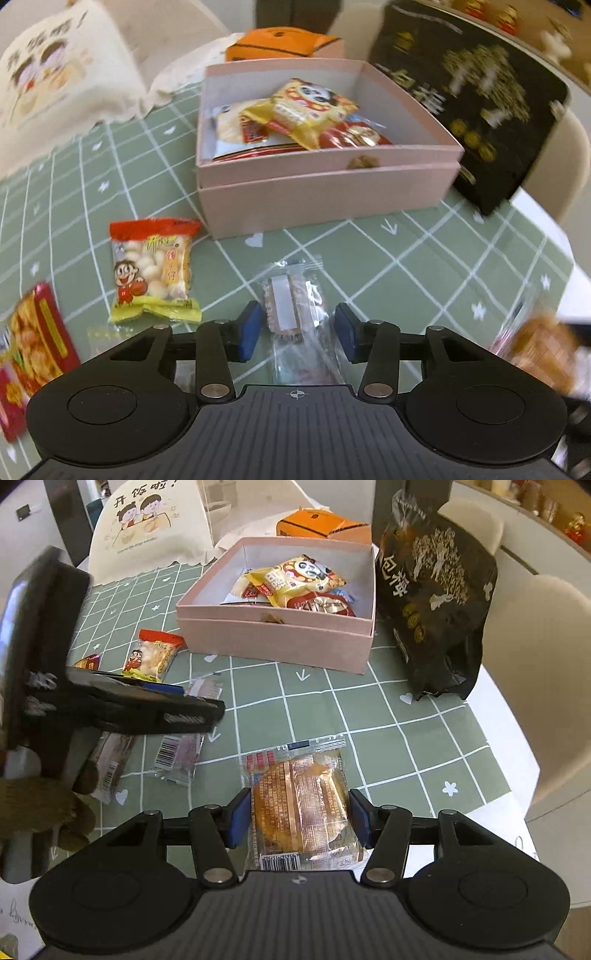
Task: Organize snacks
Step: 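Carry the round cake with the right tool while the left carries a clear wrapped snack into the box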
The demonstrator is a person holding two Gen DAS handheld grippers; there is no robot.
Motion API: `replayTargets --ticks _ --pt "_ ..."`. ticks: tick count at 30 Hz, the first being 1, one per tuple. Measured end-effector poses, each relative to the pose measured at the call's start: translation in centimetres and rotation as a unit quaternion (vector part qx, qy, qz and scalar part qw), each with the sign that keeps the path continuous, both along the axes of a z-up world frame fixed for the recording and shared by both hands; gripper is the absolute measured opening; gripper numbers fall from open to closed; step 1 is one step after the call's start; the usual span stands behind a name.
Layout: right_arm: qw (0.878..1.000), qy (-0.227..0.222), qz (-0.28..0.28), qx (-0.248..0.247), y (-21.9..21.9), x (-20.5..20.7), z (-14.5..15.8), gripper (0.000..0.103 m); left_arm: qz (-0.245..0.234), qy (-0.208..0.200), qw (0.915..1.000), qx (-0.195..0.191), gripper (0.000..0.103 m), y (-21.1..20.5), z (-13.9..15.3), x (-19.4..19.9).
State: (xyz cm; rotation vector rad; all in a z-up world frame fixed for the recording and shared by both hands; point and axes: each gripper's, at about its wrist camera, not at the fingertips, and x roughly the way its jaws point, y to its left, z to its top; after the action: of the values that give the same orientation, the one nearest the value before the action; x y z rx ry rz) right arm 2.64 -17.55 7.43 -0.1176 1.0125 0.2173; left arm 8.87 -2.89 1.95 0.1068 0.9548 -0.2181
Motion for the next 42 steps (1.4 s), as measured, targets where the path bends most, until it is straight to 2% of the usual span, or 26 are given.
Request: replayTargets --ticks 5,12,14,17,20,21,22,24,28,30,32,33,34,37,39,42 --pt "0.999 -0.026 -0.028 -0.009 0.1 -1.4 2.1 0.055 -0.057 -0.024 0.9976 -0.030 0.041 1.8 -0.4 -2.5" --pt "0.996 -0.064 -0.054 0.024 -1.5 -1.6 6.3 0.055 -0.054 -0.016 0.9942 -0.092 0.040 3.8 0.5 -3.5" --pt "0.996 -0.076 -0.043 0.031 -1.8 -0.4 7.3 0.055 -0.051 -0.024 0.9917 -0.116 0.040 4.7 1.5 -4.0" --pt "0.993 -0.105 -0.034 0.041 -1.9 2.9 9.0 0.055 -0.024 -0.031 0.9814 -0.188 0.040 6.8 4.2 -4.5" --pt "0.988 -0.134 -0.021 0.070 -1.4 8.4 11.4 0.056 -0.013 -0.064 0.9776 -0.200 0.040 7.9 7.3 -3.7" --pt "0.986 -0.150 -0.014 0.073 -1.1 10.2 12.0 0.071 -0.007 -0.068 0.9753 -0.210 0.040 8.3 8.0 -3.2" --pt "0.985 -0.159 -0.008 0.067 -0.4 12.1 12.3 0.078 0.000 -0.069 0.9719 -0.225 0.040 8.8 8.6 -2.5" --pt "0.985 -0.165 -0.024 0.035 0.7 15.0 12.3 0.081 0.007 -0.074 0.9680 -0.240 0.040 9.2 9.5 -1.2" --pt "0.985 -0.169 -0.005 0.033 0.9 14.0 11.0 0.081 -0.001 -0.093 0.9645 -0.247 0.041 8.8 10.7 2.0" --pt "0.987 -0.159 0.000 0.021 0.4 12.4 9.4 0.081 -0.005 -0.121 0.9544 -0.273 0.041 8.3 11.8 3.8" --pt "0.990 -0.142 -0.002 -0.002 -0.1 11.2 7.6 0.081 -0.004 -0.157 0.9359 -0.315 0.046 7.6 12.7 5.9" --pt "0.991 -0.130 -0.004 -0.012 -0.3 10.7 6.6 0.081 -0.005 -0.166 0.9285 -0.332 0.046 7.3 12.8 7.2" --pt "0.993 -0.120 -0.006 -0.017 -0.5 10.3 5.9 0.081 -0.006 -0.157 0.9261 -0.343 0.046 6.8 12.4 8.9" --pt "0.996 -0.088 -0.017 -0.018 -1.2 9.3 4.2 0.081 0.011 -0.091 0.9434 -0.319 0.046 6.2 10.2 12.9" --pt "0.997 -0.073 -0.018 -0.010 -1.6 8.5 3.4 0.081 0.016 -0.080 0.9558 -0.283 0.046 6.9 8.8 13.1" --pt "0.998 -0.061 -0.016 -0.008 -1.5 7.6 2.4 0.081 0.029 -0.078 0.9675 -0.239 0.046 9.4 7.1 11.6"
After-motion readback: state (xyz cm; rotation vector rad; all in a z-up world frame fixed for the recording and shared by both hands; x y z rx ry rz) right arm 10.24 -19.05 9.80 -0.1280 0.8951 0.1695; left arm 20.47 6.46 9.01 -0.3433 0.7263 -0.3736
